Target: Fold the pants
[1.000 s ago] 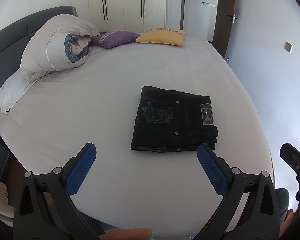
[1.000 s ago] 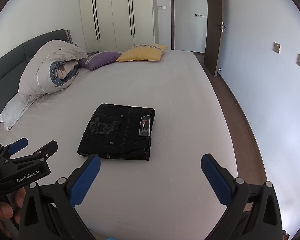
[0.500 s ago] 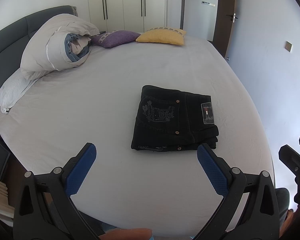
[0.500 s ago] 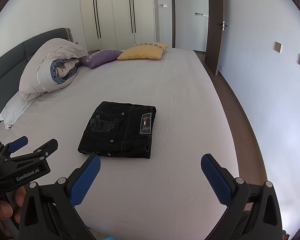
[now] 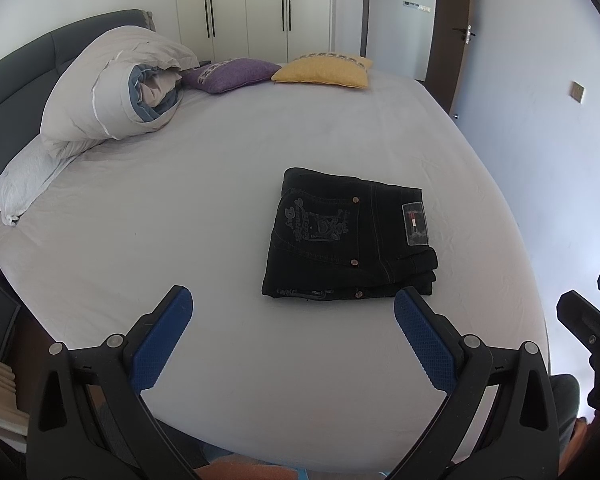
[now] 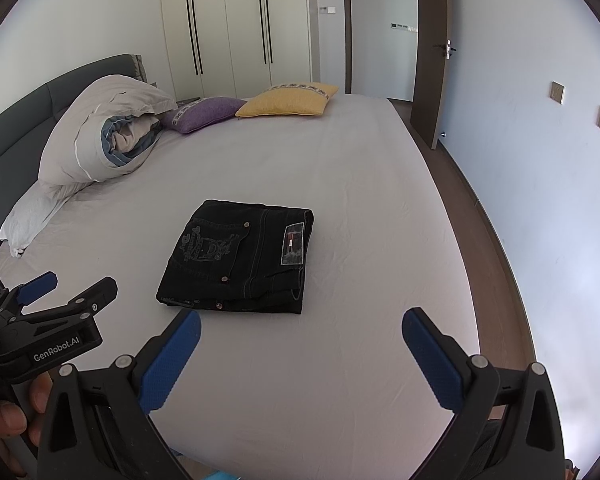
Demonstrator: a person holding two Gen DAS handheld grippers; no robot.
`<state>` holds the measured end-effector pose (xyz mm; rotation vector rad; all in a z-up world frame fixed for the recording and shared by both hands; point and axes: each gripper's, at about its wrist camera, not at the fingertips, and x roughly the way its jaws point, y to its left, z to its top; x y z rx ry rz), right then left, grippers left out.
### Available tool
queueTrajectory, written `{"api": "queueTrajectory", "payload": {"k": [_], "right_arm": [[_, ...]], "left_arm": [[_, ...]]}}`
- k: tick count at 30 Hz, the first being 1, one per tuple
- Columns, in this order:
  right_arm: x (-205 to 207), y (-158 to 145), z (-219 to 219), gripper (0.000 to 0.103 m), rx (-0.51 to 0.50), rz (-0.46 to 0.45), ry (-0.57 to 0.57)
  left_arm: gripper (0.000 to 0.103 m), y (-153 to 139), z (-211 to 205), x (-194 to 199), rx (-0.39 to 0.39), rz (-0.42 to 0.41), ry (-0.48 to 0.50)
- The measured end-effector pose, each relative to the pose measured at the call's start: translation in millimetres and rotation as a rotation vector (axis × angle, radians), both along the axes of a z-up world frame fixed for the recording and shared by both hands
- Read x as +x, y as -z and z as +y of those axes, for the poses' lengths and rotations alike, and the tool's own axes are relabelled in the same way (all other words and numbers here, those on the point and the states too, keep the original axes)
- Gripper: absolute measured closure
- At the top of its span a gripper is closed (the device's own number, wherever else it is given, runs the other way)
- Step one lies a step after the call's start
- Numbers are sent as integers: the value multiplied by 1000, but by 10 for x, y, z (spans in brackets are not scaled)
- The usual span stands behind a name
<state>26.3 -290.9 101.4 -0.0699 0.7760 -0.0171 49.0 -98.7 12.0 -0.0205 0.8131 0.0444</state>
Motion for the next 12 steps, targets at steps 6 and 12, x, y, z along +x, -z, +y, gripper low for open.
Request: {"api": "queueTrajectory", "payload": {"k": [6,12], "right_arm": [[-8,23,-3,0,1,3,0],[-16,50,-11,0,5,9,-2]], "left_arm": [[0,32,13,-5,1,4,-3],[0,52,18,-8,11,2,-8]]}}
